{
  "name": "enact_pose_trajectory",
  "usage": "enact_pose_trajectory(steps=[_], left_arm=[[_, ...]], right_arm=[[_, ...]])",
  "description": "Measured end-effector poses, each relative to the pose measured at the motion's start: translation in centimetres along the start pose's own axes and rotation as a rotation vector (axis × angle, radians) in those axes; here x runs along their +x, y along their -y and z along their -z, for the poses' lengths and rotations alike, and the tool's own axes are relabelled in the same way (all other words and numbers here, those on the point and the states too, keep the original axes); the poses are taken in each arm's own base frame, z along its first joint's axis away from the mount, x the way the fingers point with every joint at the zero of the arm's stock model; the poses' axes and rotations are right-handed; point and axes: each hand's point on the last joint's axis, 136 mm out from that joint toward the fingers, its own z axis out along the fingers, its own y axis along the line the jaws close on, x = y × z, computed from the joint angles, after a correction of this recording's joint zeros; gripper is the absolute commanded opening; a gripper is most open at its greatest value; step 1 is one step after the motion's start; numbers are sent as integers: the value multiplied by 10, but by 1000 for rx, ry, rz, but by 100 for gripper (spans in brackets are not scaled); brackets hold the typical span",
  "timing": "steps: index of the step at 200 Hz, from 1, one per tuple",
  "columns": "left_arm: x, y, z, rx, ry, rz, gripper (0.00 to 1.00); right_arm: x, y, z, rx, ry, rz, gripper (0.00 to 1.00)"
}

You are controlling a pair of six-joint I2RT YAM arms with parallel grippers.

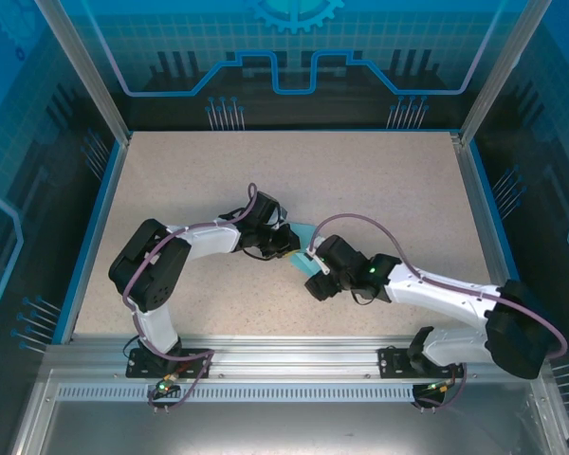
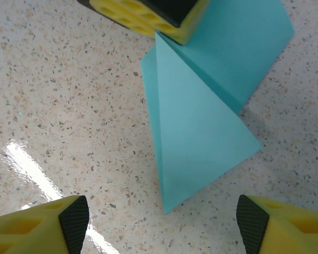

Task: Fold a paper plane with a square sheet of paper (fold left side to right side)
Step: Fourth fold the wing at the center of the table.

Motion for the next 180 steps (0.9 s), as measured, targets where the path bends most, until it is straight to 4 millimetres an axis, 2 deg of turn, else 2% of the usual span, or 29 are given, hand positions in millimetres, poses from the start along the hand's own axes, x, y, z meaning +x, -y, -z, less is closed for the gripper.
enact_pose_trajectory(steps=[78,132,180], left_arm=[[0,0,1,-7,-5,5,14],[-2,5,2,-2,-1,2,14],[-1,4,2,-7,-5,5,15]], right_arm=[[-7,-5,-26,1,-16,67,76],[-6,-5,-50,9,-51,84,69],[-7,1,-60,22,-59,67,61]])
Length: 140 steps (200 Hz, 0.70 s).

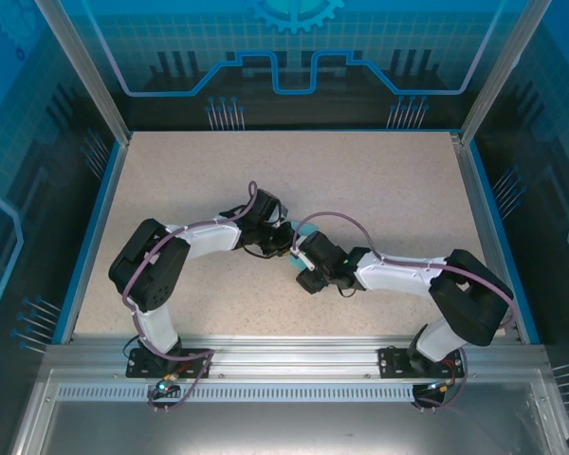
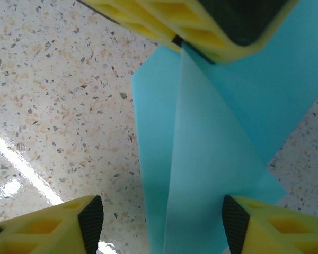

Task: Fold a paper plane with a square sheet of paper (fold left side to right side)
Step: Fourth fold the wing at the center of the table.

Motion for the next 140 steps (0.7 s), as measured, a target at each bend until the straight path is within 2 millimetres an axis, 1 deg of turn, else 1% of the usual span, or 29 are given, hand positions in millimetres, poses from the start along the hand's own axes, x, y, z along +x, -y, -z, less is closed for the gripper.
enact_pose_trajectory(steps=[53,83,140], left_arm=[[0,-2,0,-11,1,4,16],[0,-4,1,-22,-1,9,20],[2,-8,1,-44,-2,12,27]], right_arm=[[3,6,-9,14,-22,-16,48],[0,9,-11,21,-15,-28,40],[1,12,-14,34,-21,-34,30]])
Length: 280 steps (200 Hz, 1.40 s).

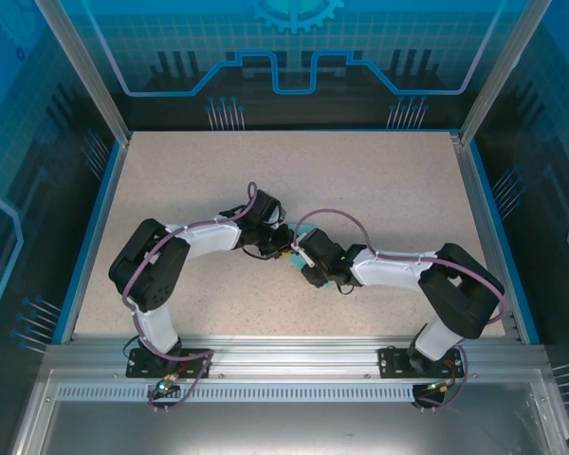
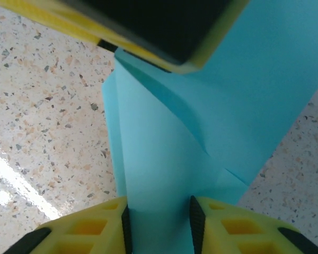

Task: Fold a paper plane with a square sheet of paper (fold left side to right side)
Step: Fourth fold the wing at the center of the table.

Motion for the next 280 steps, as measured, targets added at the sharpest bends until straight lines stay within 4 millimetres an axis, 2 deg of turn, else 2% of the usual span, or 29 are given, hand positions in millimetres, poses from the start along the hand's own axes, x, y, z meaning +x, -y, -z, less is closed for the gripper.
enact_pose_trajectory(steps=[40,92,111,153,179,204,229,253,280], left_arm=[[-1,-2,2,-25,0,-9,34],[-6,-10,11,-70,13,-7,55],[-12,-10,24,-70,39,-6,61],[-33,18,66,26,141,-47,72],[-46,20,87,50,195,-39,77],[-56,11,106,57,246,-14,80],[-51,-5,118,48,270,11,81],[-39,-17,118,37,261,22,82],[-24,-36,109,20,237,41,81]], right_arm=[[0,2,-1,9,-1,-12,24],[-1,5,-1,18,3,-28,22],[-1,7,-2,19,5,-34,21],[3,2,-6,0,-14,-22,20],[3,1,-6,-7,-14,-22,20],[3,1,-6,-10,-15,-23,19],[3,0,-6,-14,-15,-23,18],[3,-1,-6,-21,-15,-24,16],[2,-3,-5,-48,-13,-34,15]])
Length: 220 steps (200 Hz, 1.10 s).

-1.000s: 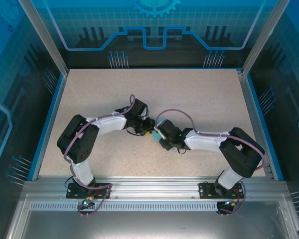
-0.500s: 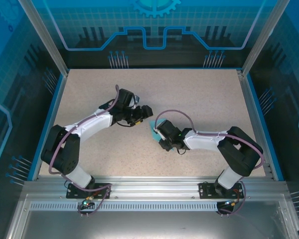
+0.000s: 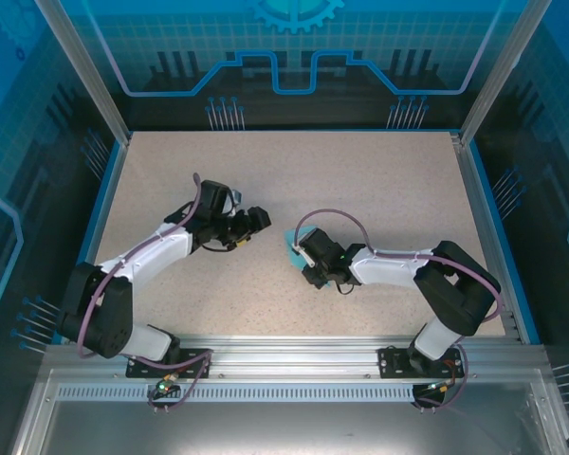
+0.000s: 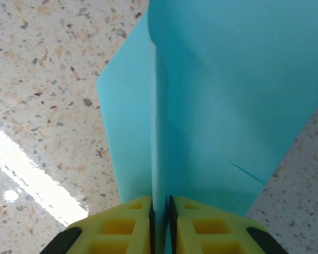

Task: Fold a paper plane with a square sheet of paper (fold left side to right side)
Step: Fourth fold the wing at the center of the table.

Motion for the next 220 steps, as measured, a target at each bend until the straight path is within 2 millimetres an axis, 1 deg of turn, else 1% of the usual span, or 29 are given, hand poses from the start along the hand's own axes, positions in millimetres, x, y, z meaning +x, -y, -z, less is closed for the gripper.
enact_pose_trajectory(steps=[21,38,73,109,150,184,220], left_arm=[[12,-12,-7,5,-28,16,79],[19,-14,-12,16,-48,23,77],[30,-2,-28,54,-86,-1,75],[43,2,-53,46,-149,-5,71],[49,22,-80,64,-196,-26,63],[47,38,-92,84,-208,-50,60],[49,39,-94,83,-214,-53,52]], right_arm=[[-3,2,4,-31,10,-23,15],[-5,3,7,-61,19,-48,15],[-2,6,7,-112,16,-92,15],[0,10,7,-167,19,-151,15],[0,13,10,-221,28,-205,14],[0,11,10,-245,30,-211,14],[0,10,11,-254,30,-211,15]])
